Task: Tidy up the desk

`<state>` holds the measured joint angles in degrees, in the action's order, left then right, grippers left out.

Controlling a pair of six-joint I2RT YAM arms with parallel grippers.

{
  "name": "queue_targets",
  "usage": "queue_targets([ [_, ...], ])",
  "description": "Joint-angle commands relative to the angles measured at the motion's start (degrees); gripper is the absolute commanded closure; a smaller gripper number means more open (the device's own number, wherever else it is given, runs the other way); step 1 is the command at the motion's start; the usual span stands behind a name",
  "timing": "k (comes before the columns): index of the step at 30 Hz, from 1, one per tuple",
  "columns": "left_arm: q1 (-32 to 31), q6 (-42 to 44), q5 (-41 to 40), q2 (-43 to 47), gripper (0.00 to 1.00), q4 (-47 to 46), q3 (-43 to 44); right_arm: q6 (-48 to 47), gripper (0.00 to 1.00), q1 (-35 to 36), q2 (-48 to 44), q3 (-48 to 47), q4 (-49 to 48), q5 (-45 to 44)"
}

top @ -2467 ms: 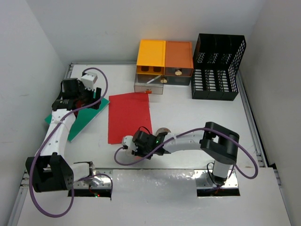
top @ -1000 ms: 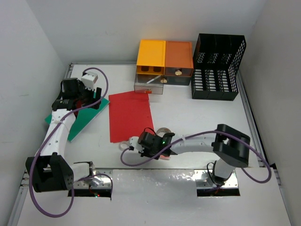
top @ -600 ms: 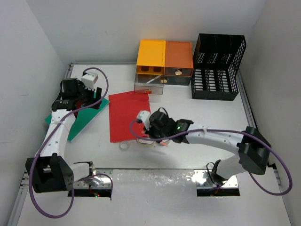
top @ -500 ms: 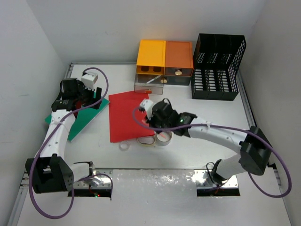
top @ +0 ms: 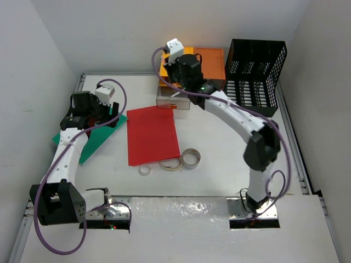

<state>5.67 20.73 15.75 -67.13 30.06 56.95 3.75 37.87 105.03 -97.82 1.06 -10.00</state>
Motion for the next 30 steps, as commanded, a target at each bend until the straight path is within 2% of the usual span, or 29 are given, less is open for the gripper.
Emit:
queue_targets([
  [1, 0.0, 0.2, 1.0, 1.7, 0.32, -2.0, -0.1, -6.6, 1.0, -1.3, 9.6, -7.5, -3.4, -4.0],
  [5, 0.0, 0.2, 1.7, 1.7, 0.32, -1.9, -0.3, -9.9, 1.0, -3.0, 18.0, -14.5, -4.0, -4.7],
  [9, 0.0, 0.3, 1.7, 1.6, 0.32, -2.0, -0.5, -10.8, 1.0, -3.9, 22.7, -16.9, -1.2, -5.1],
  [13, 0.0, 0.2, 1.9, 1.1, 0.32, -2.3, -0.4, -11.0, 1.0, -4.2, 19.5, -7.9, -2.3, -5.6],
  [18, 0.0, 0.2, 1.7, 0.4, 0.32, -2.2, 0.1, -10.8, 1.0, -4.3, 17.1, -4.0, -1.8, -4.9],
  [20, 0.0, 0.3, 1.3, 0.3, 0.32, -2.1, 0.2, -11.0, 0.9, -4.2, 17.0, -4.7, -1.2, -4.9],
  [21, 0.0, 0.3, 1.0, 0.4, 0.32, -2.0, 0.2, -11.3, 0.69, -4.3, 17.0, -5.1, 1.3, -4.7],
  [22, 0.0, 0.2, 1.0, 0.4, 0.32, -2.0, 0.2, -11.7, 0.55, -4.2, 16.9, -5.7, 2.3, -4.5],
  [23, 0.0, 0.2, 0.7, 0.4, 0.32, -1.9, 0.3, -12.0, 0.47, -4.3, 16.7, -7.1, 3.1, -4.5],
  [25, 0.0, 0.2, 0.4, 0.4, 0.32, -1.9, 0.3, -12.7, 0.38, -4.3, 16.0, -8.3, 5.4, -4.5],
  [30, 0.0, 0.4, 0.1, 0.5, 0.32, -2.1, 0.1, -12.3, 0.37, -4.3, 7.8, -5.3, 5.5, -2.6],
])
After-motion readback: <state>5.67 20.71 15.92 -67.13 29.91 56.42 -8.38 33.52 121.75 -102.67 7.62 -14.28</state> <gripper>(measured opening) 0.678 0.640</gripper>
